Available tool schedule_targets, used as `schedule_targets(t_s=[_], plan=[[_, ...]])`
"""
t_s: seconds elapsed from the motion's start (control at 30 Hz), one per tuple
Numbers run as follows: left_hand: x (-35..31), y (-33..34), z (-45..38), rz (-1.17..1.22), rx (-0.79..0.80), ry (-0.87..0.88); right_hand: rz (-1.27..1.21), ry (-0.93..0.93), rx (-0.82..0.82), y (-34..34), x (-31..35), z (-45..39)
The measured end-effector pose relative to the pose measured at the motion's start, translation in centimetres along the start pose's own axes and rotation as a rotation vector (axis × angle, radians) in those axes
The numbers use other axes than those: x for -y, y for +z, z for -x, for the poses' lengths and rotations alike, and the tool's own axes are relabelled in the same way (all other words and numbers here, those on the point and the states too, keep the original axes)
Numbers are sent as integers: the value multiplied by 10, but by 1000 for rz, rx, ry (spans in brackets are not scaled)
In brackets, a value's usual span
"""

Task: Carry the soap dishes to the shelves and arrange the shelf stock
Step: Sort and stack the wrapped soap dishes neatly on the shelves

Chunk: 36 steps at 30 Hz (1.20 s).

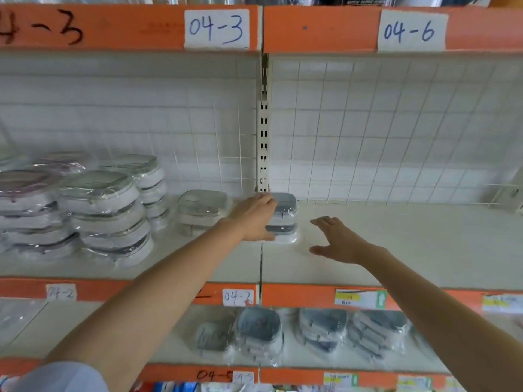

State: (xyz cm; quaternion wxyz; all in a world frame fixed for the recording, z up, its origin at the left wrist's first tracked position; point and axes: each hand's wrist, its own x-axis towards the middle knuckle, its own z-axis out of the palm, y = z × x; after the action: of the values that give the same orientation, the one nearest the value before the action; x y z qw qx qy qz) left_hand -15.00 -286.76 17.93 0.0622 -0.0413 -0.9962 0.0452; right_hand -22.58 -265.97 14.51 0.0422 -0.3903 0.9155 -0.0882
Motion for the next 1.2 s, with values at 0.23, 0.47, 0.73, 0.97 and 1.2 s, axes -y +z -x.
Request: schedule_targets(t_s=[0.23,0.47,0.73,0.97,1.2], plan=[[-4,4,104,35,41,84,157,-46,-79,24,78,51],[-9,36,203,77,180,41,210,-104,-26,74,142,106],[12,136,234,158,396,-50,180,-35,165,157,144,115],[52,249,210,236,353,-190,107,19,186,239,112,58],[104,325,139,341,162,-399,178,23,193,289,86,-6]])
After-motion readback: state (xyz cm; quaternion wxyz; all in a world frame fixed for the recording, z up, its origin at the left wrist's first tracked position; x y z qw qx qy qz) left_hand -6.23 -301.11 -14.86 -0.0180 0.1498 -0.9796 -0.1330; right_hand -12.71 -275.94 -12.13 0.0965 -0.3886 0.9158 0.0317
